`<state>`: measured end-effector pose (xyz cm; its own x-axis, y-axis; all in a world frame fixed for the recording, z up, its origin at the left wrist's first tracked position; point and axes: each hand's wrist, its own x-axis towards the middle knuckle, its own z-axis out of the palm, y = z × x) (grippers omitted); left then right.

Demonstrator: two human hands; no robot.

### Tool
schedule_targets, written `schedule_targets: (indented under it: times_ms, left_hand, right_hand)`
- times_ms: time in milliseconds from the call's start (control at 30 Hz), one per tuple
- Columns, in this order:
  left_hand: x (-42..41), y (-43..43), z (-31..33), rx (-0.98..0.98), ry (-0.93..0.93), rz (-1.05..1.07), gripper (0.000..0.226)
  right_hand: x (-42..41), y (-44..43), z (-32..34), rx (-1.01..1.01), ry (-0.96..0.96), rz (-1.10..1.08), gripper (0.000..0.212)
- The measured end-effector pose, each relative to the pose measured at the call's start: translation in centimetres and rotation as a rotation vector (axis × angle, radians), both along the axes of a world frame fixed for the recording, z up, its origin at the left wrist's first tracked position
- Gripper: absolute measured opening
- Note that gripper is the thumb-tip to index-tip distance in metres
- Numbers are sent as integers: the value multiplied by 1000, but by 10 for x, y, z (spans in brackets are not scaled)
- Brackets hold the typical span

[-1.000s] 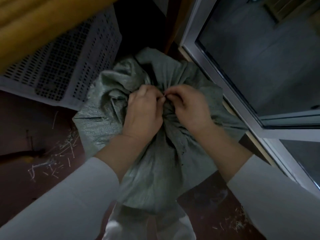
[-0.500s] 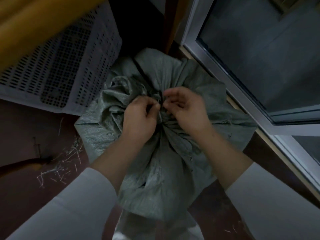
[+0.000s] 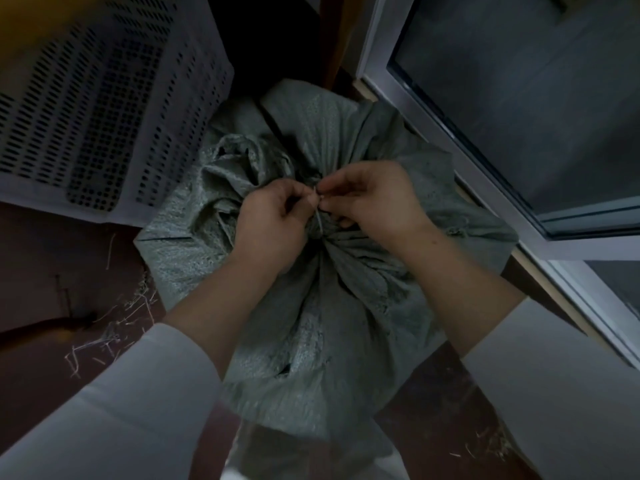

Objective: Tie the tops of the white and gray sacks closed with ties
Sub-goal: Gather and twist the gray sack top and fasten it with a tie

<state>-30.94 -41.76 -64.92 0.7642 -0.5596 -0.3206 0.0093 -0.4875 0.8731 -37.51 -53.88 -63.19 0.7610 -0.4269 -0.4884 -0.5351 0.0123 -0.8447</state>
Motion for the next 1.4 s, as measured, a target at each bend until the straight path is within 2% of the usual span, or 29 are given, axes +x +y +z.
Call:
schedule_targets:
  times_ms: [133,333,533,733,800,967,1000,1100,1200,1400]
  left_hand:
    - [0,-1,-2,17,-16,3,5]
    - [0,-6,-4,20,-77,-34,6]
    - [4,-3,-3,-20,-93,-195,11]
    - [-3,-4,-6,-152,-135,-149,8]
    - [-6,-9,-8,-160,-191,-127,16]
    - [-12,-7,-11,-163,-268,-115,15]
    - [-14,-7,-11,-160,-270,-116,15]
    - [-15,-9,-10,-149,-276,-121,14]
    - [-13,-9,-11,-143,-294,-126,14]
    - [-12,-10,-13,-132,-300,-133,13]
  right_hand:
    - [1,0,-2,-100,25,38,17]
    - [4,-13,7,113,82,-37,13]
    - [3,-12,8,137,66,-142,13]
    - [-1,-16,9,159,22,-152,15]
    - [-3,-18,9,152,13,-121,17]
    - [-6,-20,14,252,56,-165,13]
    - [-6,-20,16,249,82,-170,11]
    - [-1,-21,20,192,171,-159,25]
    - [2,-24,22,111,201,-77,29]
    - [3,-24,21,67,194,11,13]
